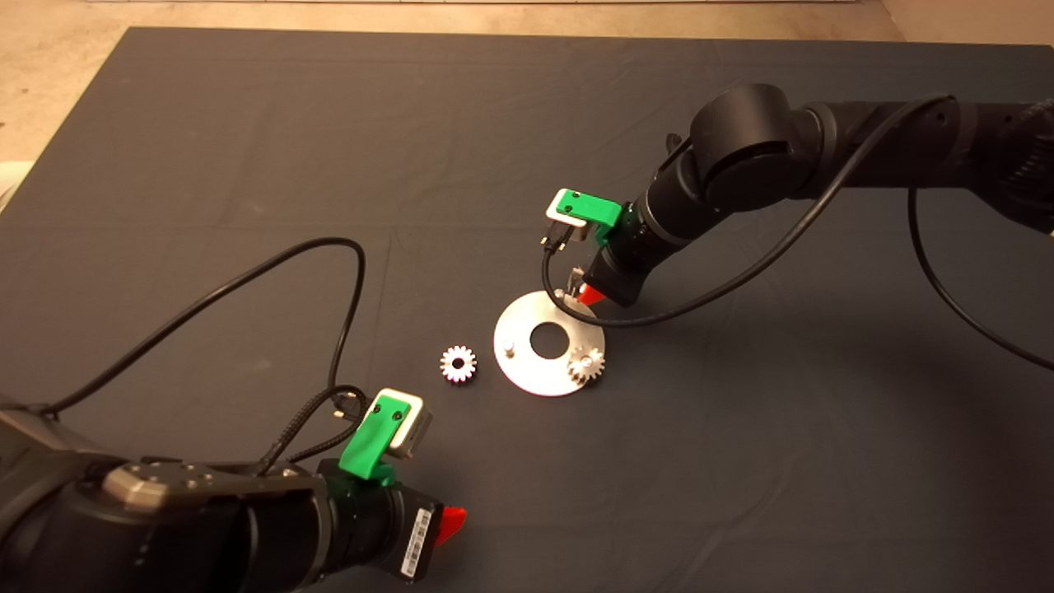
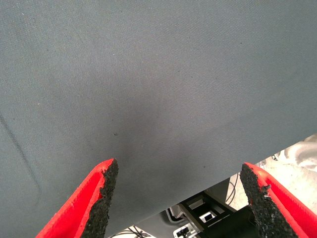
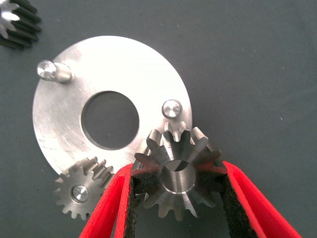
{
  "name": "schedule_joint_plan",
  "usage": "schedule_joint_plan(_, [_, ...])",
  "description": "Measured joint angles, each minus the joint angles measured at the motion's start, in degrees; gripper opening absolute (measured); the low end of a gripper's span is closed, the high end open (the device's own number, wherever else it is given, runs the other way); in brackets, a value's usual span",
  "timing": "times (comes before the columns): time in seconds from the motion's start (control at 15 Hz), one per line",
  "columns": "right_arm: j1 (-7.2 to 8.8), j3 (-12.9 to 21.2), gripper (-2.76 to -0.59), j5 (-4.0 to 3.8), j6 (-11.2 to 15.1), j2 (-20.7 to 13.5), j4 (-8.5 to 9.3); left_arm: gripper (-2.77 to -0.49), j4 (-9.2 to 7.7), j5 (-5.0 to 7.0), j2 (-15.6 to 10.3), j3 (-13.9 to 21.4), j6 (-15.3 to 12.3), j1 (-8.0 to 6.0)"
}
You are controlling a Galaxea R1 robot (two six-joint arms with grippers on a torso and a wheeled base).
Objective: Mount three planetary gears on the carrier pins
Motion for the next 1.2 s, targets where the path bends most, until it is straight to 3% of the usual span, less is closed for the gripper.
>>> schedule_joint_plan(0.2, [-0.8, 0.0, -2.34, 0.61, 0.0, 0.6, -0.02, -1.51, -0.02, -0.02, -0.2, 0.0, 0.0, 0.0])
schedule_joint_plan(0.4, [-2.21, -0.1, -2.34, 0.46, 0.0, 1.6, 0.0, -1.51, -0.13, -0.02, -0.3, 0.0, 0.0, 0.0])
schedule_joint_plan(0.67, [-2.5, -0.3, -2.34, 0.55, -0.1, 1.8, 0.02, -1.51, -0.16, -0.02, -0.3, 0.0, 0.0, -0.02])
schedule_joint_plan(1.2, [-2.71, -1.3, -2.34, 0.44, -0.5, 2.6, 0.0, -1.51, -0.39, -0.05, -0.3, 0.0, 0.0, -1.46])
